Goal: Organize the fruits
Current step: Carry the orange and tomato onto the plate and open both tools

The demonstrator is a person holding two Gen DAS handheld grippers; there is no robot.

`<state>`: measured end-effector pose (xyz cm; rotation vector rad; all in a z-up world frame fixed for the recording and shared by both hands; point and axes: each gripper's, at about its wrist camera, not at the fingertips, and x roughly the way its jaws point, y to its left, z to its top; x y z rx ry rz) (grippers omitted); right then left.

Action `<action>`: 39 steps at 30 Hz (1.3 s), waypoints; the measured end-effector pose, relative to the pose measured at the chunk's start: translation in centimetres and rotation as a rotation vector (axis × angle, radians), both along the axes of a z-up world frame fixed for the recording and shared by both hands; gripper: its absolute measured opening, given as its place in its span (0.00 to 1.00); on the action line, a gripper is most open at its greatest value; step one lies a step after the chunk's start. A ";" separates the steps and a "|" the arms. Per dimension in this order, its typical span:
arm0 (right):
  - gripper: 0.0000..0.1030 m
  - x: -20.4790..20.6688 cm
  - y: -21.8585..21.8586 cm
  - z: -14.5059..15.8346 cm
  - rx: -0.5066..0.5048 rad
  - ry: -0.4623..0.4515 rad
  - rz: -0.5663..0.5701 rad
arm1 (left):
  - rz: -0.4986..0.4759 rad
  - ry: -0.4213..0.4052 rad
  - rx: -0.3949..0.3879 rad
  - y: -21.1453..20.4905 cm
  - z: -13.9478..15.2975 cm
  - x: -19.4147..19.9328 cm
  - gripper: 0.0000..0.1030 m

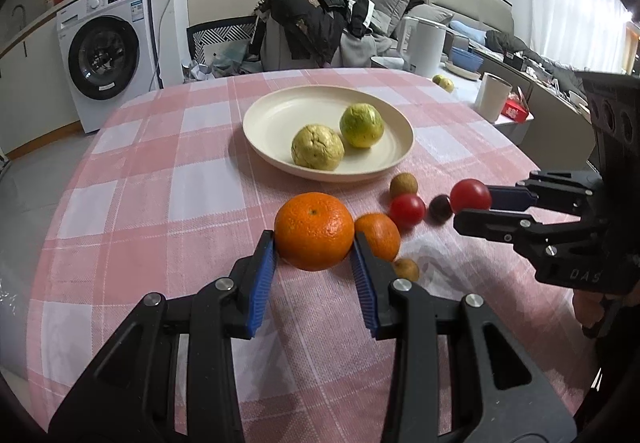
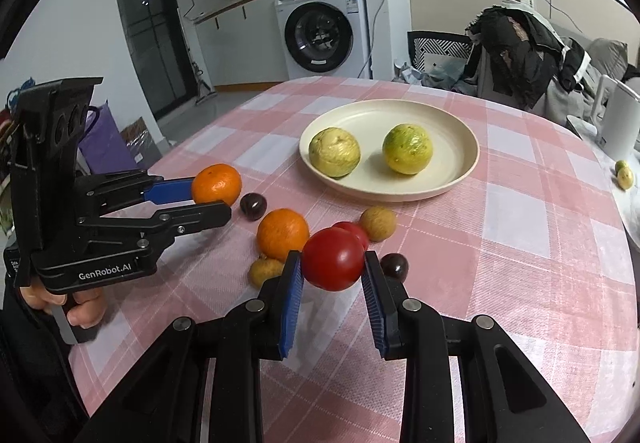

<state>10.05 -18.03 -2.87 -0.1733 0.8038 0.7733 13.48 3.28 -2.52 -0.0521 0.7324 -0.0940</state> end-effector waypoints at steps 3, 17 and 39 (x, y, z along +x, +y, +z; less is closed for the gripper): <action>0.30 0.3 -0.2 0.2 0.016 -0.003 -0.018 | 0.005 -0.014 -0.005 0.0 0.5 0.4 0.33; 0.30 3.2 0.0 1.5 0.030 -0.019 -0.080 | -0.036 -0.013 -0.004 -2.2 0.4 4.3 0.33; 0.30 9.0 1.1 0.0 0.035 0.057 -0.141 | -0.051 0.056 0.009 -3.0 -0.9 9.9 0.33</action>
